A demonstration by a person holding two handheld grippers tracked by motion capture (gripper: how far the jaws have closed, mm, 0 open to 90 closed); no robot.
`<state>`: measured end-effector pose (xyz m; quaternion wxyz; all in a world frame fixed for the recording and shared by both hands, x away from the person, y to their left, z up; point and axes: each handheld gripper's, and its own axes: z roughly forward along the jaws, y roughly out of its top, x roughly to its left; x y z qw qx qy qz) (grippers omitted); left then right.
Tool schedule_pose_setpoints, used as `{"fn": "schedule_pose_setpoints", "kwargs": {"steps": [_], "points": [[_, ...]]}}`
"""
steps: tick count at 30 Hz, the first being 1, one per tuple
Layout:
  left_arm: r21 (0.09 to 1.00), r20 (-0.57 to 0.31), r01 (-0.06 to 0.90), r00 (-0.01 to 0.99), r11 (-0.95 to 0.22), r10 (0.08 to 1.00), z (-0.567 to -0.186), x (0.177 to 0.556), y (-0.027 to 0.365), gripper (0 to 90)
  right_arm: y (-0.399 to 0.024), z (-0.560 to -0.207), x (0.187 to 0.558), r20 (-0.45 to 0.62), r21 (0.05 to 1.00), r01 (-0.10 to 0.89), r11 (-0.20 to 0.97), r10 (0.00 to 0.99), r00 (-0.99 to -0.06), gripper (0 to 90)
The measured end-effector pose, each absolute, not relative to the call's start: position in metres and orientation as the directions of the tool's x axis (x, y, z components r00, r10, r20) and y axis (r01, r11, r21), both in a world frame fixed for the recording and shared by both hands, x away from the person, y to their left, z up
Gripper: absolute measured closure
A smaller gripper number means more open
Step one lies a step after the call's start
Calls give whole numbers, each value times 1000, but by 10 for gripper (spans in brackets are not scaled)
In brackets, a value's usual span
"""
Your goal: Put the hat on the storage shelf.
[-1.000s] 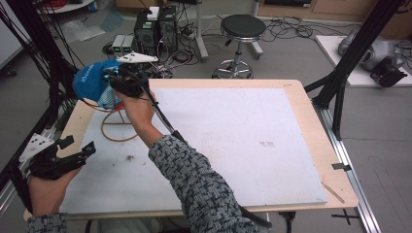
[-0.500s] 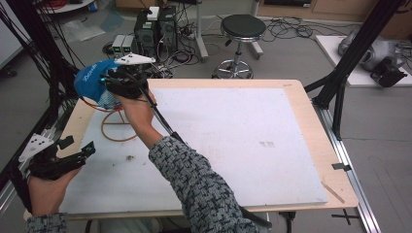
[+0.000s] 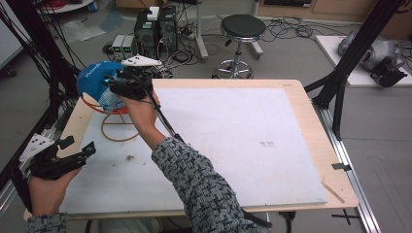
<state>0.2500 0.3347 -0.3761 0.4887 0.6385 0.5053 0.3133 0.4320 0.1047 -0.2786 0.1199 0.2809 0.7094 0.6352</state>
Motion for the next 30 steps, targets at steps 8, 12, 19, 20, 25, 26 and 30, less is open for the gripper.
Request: {"fn": "schedule_pose_setpoints", "kwargs": {"steps": [8,12,19,20,25,26,30], "points": [[941,-93,339,293,-13,952,-376,250,335,217,99,-277,432,185,971,239,24,562,-806,475],[941,-96,337,291,-8,952,-376,250,335,217,96,-277,433,188,971,240,18,567,-802,465],[942,-94,337,288,-9,953,-376,250,336,217,87,-274,434,184,972,234,13,579,-794,445],[941,-93,338,287,-11,953,-376,250,336,217,85,-273,434,182,972,233,14,582,-792,442],[941,-90,337,289,-13,953,-376,250,335,217,73,-267,435,171,976,219,7,599,-782,423],[941,-90,337,289,-13,953,-377,250,335,217,69,-266,436,170,976,217,5,602,-780,417],[940,-88,341,291,-18,953,-377,251,333,217,55,-261,437,163,978,206,-3,624,-764,397]]}}
